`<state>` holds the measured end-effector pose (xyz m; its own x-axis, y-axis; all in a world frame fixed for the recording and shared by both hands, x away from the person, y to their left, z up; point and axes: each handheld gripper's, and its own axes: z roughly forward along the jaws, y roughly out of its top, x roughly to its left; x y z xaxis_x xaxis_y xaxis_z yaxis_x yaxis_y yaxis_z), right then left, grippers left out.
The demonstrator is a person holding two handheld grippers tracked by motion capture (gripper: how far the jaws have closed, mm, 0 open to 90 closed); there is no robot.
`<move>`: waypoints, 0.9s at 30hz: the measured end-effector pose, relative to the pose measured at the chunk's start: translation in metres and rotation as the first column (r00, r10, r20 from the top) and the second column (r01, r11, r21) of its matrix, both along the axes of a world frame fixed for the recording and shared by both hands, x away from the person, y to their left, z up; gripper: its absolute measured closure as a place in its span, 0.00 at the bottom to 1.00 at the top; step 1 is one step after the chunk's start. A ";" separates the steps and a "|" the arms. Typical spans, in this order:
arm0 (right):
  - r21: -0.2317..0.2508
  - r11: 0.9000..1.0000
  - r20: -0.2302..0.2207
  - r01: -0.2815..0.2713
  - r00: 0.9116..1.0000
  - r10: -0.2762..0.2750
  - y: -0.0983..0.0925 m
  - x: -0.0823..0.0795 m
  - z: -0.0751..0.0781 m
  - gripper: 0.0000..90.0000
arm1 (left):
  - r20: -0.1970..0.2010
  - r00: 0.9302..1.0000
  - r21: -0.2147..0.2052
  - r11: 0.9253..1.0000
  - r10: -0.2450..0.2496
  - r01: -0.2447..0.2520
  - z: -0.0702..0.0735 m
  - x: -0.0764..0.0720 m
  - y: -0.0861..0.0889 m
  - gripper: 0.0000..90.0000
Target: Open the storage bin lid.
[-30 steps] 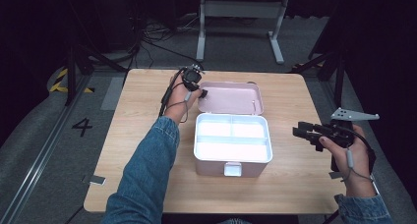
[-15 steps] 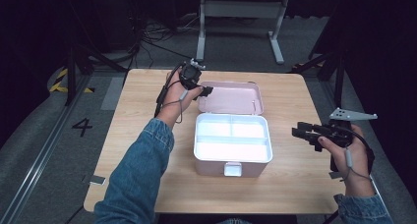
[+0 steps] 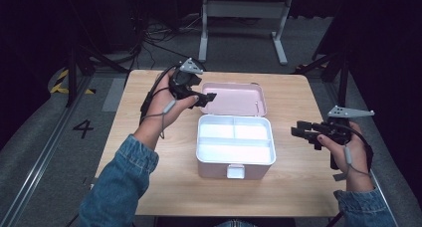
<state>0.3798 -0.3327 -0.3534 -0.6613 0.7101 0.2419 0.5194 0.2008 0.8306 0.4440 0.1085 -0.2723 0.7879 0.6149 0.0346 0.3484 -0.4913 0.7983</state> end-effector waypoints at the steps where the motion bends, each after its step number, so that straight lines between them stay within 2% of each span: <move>1: 0.000 1.000 -0.005 -0.003 1.000 0.003 0.000 0.000 -0.001 0.60 | 0.005 1.000 -0.006 1.000 0.002 -0.002 0.001 -0.004 0.005 0.31; 3: -0.005 1.000 -0.004 -0.004 1.000 0.004 -0.001 0.002 -0.001 0.60 | 0.006 1.000 -0.028 0.999 0.017 -0.017 0.000 -0.014 0.015 0.31; 6: -0.005 1.000 -0.006 -0.010 1.000 0.010 -0.001 0.004 0.000 0.59 | 0.007 0.999 -0.025 0.999 0.033 -0.033 -0.002 -0.022 0.027 0.30; 7: -0.005 1.000 -0.007 -0.011 1.000 0.011 -0.001 0.005 0.000 0.59 | -0.001 0.999 -0.022 0.998 0.053 -0.053 -0.006 -0.032 0.038 0.29; 8: -0.007 1.000 -0.006 -0.014 1.000 0.014 -0.001 0.006 0.000 0.58 | -0.001 0.999 -0.022 0.998 0.053 -0.053 -0.006 -0.032 0.038 0.29; 11: -0.016 1.000 -0.012 -0.013 1.000 0.013 -0.003 0.008 -0.001 0.57 | 0.017 0.995 0.026 0.995 0.095 -0.096 -0.013 -0.053 0.056 0.29; 16: -0.044 0.999 -0.028 0.005 1.000 -0.006 -0.012 0.010 -0.006 0.55 | -0.005 0.989 0.036 0.989 0.146 -0.145 -0.029 -0.074 0.076 0.29; 18: -0.059 0.998 -0.029 0.017 0.999 -0.018 -0.015 0.010 -0.009 0.54 | -0.013 0.985 0.042 0.985 0.171 -0.170 -0.039 -0.080 0.086 0.29; 20: -0.071 0.997 -0.032 0.029 0.999 -0.032 -0.019 0.010 -0.012 0.53 | -0.041 0.982 0.047 0.982 0.186 -0.184 -0.049 -0.084 0.092 0.28; 23: -0.092 0.995 -0.042 0.047 0.998 -0.051 -0.025 0.010 -0.017 0.52 | -0.086 0.976 0.089 0.977 0.200 -0.192 -0.061 -0.081 0.102 0.28; 24: -0.099 0.994 -0.044 0.051 0.997 -0.056 -0.026 0.010 -0.018 0.51 | -0.107 0.971 0.107 0.973 0.215 -0.204 -0.064 -0.081 0.105 0.27; 26: -0.122 0.990 -0.050 0.067 0.996 -0.074 -0.029 0.012 -0.021 0.50 | -0.113 0.962 0.137 0.963 0.250 -0.234 -0.072 -0.079 0.111 0.27; 27: -0.129 0.989 -0.048 0.073 0.996 -0.080 -0.031 0.013 -0.022 0.50 | -0.130 0.956 0.147 0.959 0.263 -0.244 -0.078 -0.078 0.113 0.27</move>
